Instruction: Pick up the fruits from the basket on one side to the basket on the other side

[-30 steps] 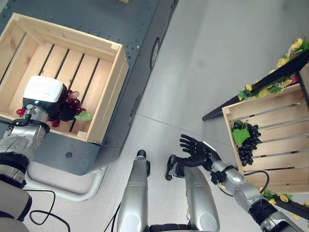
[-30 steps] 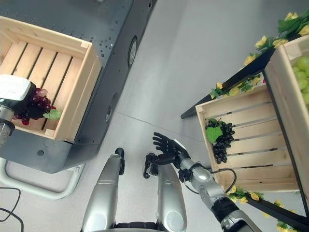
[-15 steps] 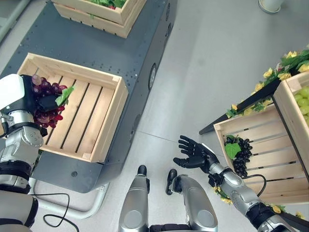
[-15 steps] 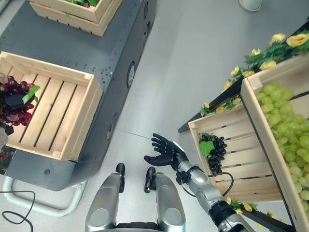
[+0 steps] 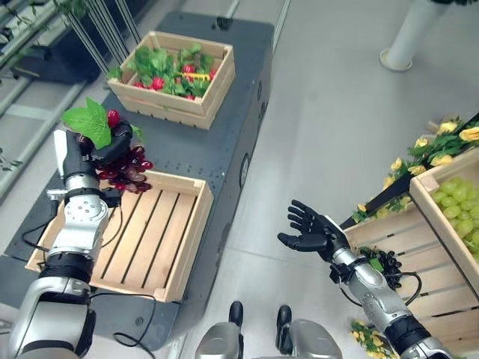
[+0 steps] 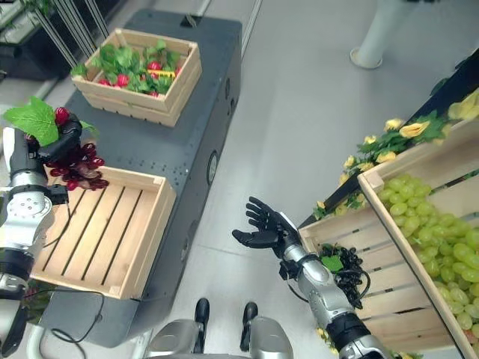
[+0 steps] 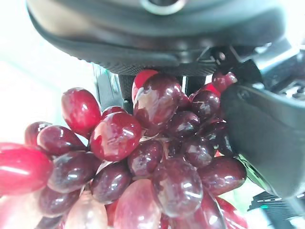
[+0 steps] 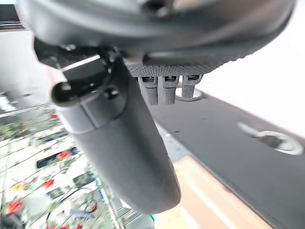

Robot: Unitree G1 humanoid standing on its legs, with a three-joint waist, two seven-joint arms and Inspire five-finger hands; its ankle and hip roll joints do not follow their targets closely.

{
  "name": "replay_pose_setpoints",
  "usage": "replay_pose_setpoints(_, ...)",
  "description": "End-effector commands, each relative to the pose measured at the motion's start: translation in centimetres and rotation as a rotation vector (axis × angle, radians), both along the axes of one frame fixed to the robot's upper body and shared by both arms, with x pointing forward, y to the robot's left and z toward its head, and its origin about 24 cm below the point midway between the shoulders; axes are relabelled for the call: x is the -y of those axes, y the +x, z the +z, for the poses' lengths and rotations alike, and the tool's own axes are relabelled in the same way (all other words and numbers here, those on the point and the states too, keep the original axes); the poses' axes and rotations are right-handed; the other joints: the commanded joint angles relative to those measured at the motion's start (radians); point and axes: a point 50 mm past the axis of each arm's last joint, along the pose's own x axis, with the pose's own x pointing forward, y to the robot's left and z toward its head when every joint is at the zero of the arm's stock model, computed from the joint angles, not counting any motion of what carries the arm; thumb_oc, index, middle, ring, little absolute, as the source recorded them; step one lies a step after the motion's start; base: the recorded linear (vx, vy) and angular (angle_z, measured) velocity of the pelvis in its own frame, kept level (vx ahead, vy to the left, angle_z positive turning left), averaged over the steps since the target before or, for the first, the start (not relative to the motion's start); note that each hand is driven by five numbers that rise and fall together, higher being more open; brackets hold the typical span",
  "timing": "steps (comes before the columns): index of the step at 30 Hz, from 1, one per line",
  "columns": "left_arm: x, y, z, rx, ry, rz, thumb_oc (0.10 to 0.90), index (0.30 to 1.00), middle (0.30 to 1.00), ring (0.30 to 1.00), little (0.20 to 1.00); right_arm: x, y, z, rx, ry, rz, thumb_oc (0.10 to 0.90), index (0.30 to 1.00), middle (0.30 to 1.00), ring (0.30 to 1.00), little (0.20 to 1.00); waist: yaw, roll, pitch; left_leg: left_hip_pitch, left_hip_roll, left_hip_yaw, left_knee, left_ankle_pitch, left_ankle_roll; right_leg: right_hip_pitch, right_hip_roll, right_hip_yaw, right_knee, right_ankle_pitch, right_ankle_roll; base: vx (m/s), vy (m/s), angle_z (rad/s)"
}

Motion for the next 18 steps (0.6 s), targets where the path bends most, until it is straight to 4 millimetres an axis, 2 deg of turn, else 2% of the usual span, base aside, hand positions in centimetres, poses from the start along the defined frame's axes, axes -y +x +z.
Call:
replay_pose_setpoints(1,1.5,0.6,5.2,0.265,0.011,-0.128,0.400,0.300,0.300,0.300,0.300,-0.2,0.5,2.4,0.137,0.026,0.034,0.800,0.900,0.900,0.900,0.900,-0.012,0.046,-0.182,-0.030,-0.086,-0.012,0.001,-0.037,0.002,0.000,0.009,0.052,-0.047,0.042,-0.004,-0.01,-0.053,-0.04)
replay_pose_setpoints(2,2.9,1.1,5.9,0.289,-0.015,-0.201,0.400,0.300,0.300,0.300,0.300,-0.5,1.2,3.4,0.167,0.030,0.049,0.800,0.900,0.900,0.900,0.900,-0.011,0.048,-0.191,-0.022,-0.084,-0.008,-0.011,-0.035,0.002,0.006,0.011,0.049,-0.056,0.044,-0.005,-0.01,-0.031,-0.05)
replay_pose_setpoints(4,3.5,1.3,6.1,0.300,-0.032,-0.234,0.400,0.300,0.300,0.300,0.300,-0.7,1.5,3.8,0.178,0.036,0.054,0.800,0.900,0.900,0.900,0.900,-0.010,0.049,-0.194,-0.017,-0.083,-0.008,-0.020,-0.033,0.002,0.011,0.013,0.048,-0.063,0.047,-0.005,-0.02,-0.043,-0.05)
replay_pose_setpoints(5,5.3,1.9,6.1,0.307,-0.091,-0.328,0.400,0.300,0.300,0.300,0.300,-1.4,2.3,4.9,0.194,0.078,0.085,0.800,0.900,0.900,0.900,0.900,-0.009,0.047,-0.205,-0.004,-0.082,-0.012,-0.045,-0.025,0.001,0.024,0.016,0.047,-0.086,0.056,-0.005,-0.01,-0.047,-0.04)
replay_pose_setpoints(6,5.3,1.9,6.1,0.307,-0.092,-0.328,0.400,0.300,0.300,0.300,0.300,-1.4,2.3,4.9,0.194,0.078,0.085,0.800,0.900,0.900,0.900,0.900,-0.009,0.047,-0.204,-0.003,-0.081,-0.012,-0.046,-0.024,0.001,0.025,0.016,0.047,-0.088,0.057,-0.005,-0.02,-0.075,-0.01)
replay_pose_setpoints(7,6.9,2.3,5.9,0.300,-0.160,-0.418,0.400,0.300,0.300,0.300,0.300,-2.2,2.7,5.6,0.180,0.182,0.132,0.800,0.900,0.900,0.900,0.900,-0.007,0.045,-0.215,0.006,-0.082,-0.021,-0.073,-0.012,-0.002,0.034,0.020,0.050,-0.114,0.071,-0.002,-0.01,-0.044,-0.01)
replay_pose_setpoints(8,7.2,2.3,5.9,0.299,-0.178,-0.433,0.400,0.300,0.300,0.300,0.300,-2.3,2.8,5.7,0.175,0.209,0.140,0.800,0.900,0.900,0.900,0.900,-0.007,0.044,-0.217,0.009,-0.082,-0.023,-0.081,-0.007,-0.002,0.037,0.020,0.051,-0.122,0.076,-0.002,-0.01,-0.077,0.01)
replay_pose_setpoints(9,8.6,2.6,5.8,0.290,-0.226,-0.500,0.400,0.300,0.300,0.300,0.300,-3.2,3.3,6.5,0.161,0.316,0.180,0.800,0.900,0.900,0.900,0.900,-0.003,0.042,-0.226,0.016,-0.083,-0.031,-0.105,0.006,-0.006,0.047,0.023,0.053,-0.152,0.095,0.003,0.00,-0.046,-0.01)
replay_pose_setpoints(10,8.8,2.7,5.8,0.290,-0.231,-0.511,0.400,0.300,0.300,0.300,0.300,-3.4,3.3,6.6,0.160,0.328,0.185,0.800,0.900,0.900,0.900,0.900,-0.003,0.042,-0.227,0.016,-0.083,-0.032,-0.107,0.007,-0.006,0.048,0.023,0.053,-0.157,0.098,0.004,0.00,-0.056,-0.07)
replay_pose_setpoints(12,10.3,3.2,5.9,0.286,-0.281,-0.583,0.400,0.300,0.300,0.300,0.300,-4.5,4.1,8.0,0.171,0.377,0.230,0.800,0.900,0.900,0.900,0.900,-0.002,0.039,-0.238,0.008,-0.083,-0.031,-0.108,0.008,-0.009,0.053,0.024,0.057,-0.198,0.125,0.010,-0.01,-0.043,-0.09)
replay_pose_setpoints(14,11.0,3.4,6.1,0.284,-0.295,-0.614,0.400,0.300,0.300,0.300,0.300,-5.0,4.5,8.9,0.186,0.386,0.252,0.800,0.900,0.900,0.900,0.900,-0.003,0.038,-0.243,0.005,-0.080,-0.022,-0.108,0.008,-0.010,0.047,0.024,0.061,-0.200,0.129,0.013,-0.01,-0.038,-0.06)
replay_pose_setpoints(16,12.6,3.7,6.5,0.267,-0.322,-0.684,0.400,0.300,0.300,0.300,0.300,-5.5,5.5,10.9,0.211,0.383,0.292,0.800,0.900,0.900,0.900,0.900,-0.006,0.034,-0.255,0.002,-0.071,-0.002,-0.108,0.005,-0.011,0.041,0.024,0.063,-0.200,0.130,0.013,0.02,-0.054,-0.10)
replay_pose_setpoints(18,13.2,3.8,6.5,0.260,-0.313,-0.705,0.400,0.300,0.300,0.300,0.300,-5.7,5.8,11.6,0.218,0.379,0.304,0.800,0.900,0.900,0.900,0.900,-0.006,0.032,-0.257,0.003,-0.069,0.002,-0.108,0.003,-0.011,0.043,0.024,0.063,-0.200,0.129,0.013,0.03,-0.039,-0.07)
